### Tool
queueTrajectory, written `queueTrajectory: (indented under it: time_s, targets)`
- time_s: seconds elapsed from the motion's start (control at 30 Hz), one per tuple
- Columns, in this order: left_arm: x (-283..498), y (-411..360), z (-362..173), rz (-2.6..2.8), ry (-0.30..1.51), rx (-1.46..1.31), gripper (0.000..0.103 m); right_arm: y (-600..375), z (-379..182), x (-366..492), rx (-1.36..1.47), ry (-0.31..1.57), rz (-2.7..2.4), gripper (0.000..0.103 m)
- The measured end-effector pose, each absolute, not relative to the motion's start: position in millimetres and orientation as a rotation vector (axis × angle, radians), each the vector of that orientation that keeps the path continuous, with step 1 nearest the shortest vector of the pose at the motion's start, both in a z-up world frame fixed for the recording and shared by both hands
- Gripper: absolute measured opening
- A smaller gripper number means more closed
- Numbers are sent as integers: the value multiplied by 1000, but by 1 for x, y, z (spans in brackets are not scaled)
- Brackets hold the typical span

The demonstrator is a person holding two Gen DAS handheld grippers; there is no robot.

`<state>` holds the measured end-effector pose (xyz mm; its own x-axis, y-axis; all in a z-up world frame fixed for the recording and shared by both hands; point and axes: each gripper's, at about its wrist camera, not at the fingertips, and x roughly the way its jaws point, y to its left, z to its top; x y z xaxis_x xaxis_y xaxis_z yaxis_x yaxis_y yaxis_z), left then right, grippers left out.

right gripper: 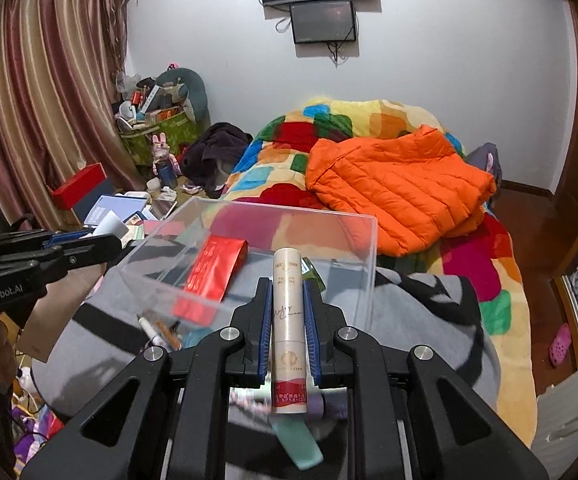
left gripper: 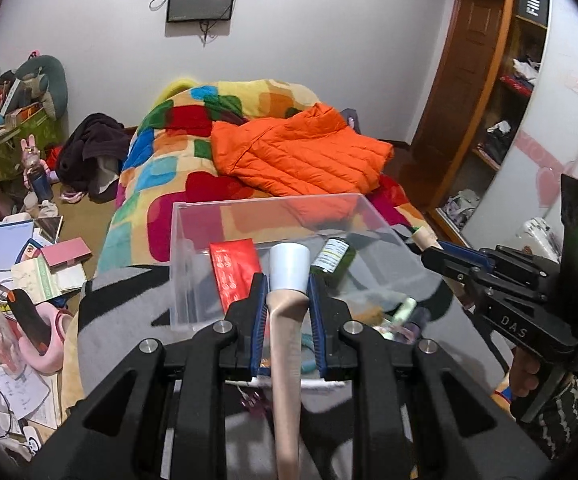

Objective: Organize objects
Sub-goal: 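Carry both beige tubes with both grippers over the clear box, then lower the tubes into the box and open both grippers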

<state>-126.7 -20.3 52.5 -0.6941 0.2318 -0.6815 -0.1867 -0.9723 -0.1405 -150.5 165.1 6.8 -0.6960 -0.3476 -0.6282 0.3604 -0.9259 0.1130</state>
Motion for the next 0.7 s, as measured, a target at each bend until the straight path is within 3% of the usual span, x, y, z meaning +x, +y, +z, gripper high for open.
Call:
queueTrajectory:
  time_s: [0.7]
  targets:
    - [-228, -6, 12, 2561, -96, -1328, 19, 141, -44, -237, 1222, 120, -2534, 14]
